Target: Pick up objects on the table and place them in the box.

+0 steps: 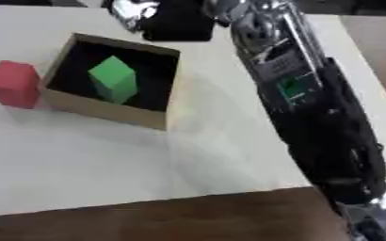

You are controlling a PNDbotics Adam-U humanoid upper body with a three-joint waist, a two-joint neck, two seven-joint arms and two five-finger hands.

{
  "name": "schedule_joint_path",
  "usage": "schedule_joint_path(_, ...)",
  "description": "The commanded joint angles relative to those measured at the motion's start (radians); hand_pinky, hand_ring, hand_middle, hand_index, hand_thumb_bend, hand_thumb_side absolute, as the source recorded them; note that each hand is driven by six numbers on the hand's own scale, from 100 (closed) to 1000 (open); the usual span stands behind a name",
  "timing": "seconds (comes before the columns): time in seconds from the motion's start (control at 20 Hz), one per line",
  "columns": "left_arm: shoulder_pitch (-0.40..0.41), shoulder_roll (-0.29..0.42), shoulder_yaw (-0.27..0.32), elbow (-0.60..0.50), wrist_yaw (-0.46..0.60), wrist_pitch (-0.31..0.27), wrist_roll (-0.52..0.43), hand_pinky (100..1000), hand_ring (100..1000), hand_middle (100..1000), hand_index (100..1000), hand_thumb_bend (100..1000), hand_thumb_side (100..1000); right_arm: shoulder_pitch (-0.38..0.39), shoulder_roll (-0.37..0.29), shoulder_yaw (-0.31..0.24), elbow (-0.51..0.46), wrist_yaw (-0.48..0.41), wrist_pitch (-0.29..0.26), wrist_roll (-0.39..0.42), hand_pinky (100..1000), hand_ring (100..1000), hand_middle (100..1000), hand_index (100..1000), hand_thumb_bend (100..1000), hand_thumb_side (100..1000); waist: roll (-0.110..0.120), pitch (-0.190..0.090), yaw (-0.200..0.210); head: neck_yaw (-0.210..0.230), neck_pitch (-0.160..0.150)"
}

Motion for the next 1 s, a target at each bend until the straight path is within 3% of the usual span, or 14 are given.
schedule_joint_path(0.05,-0.019,0.136,-0.012,-0.02,-0.089,0.07,-0.034,445,660,725,829,403,980,0.015,-0.069,-0.047,-0.048,-0.201,-0.009,-0.116,1000,885,860,1000,100,939,0.006,-0.027,-0.007,0.016,0.005)
schedule_joint_path(0.3,-0.037,0.297,-0.058,-0.02,-0.222,0.127,-0.231,482,710,767,876,378,932,0.111,-0.126,-0.079,-0.05,-0.412,-0.068,-0.196,1000,881,884,1000,100,998,0.008,-0.036,-0.028,0.037,0.019)
schedule_joint_path(0.55,-0.05,0.442,-0.09,-0.02,-0.267,0.158,-0.459,530,715,744,885,398,919,0.197,-0.131,-0.116,-0.05,-0.496,-0.126,-0.189,1000,881,876,1000,100,969,0.011,-0.047,-0.045,0.048,0.035)
schedule_joint_path(0.75,-0.061,0.544,-0.12,-0.02,-0.291,0.148,-0.608,590,748,771,931,474,922,0.245,-0.106,-0.14,-0.05,-0.515,-0.147,-0.169,1000,879,870,1000,100,940,0.011,-0.05,-0.062,0.053,0.045)
schedule_joint_path(1.0,-0.131,0.599,-0.153,0.014,-0.327,0.086,-0.817,666,789,794,953,667,860,0.26,-0.089,-0.153,-0.05,-0.522,-0.148,-0.166,1000,878,868,1000,100,948,0.012,-0.057,-0.075,0.064,0.049)
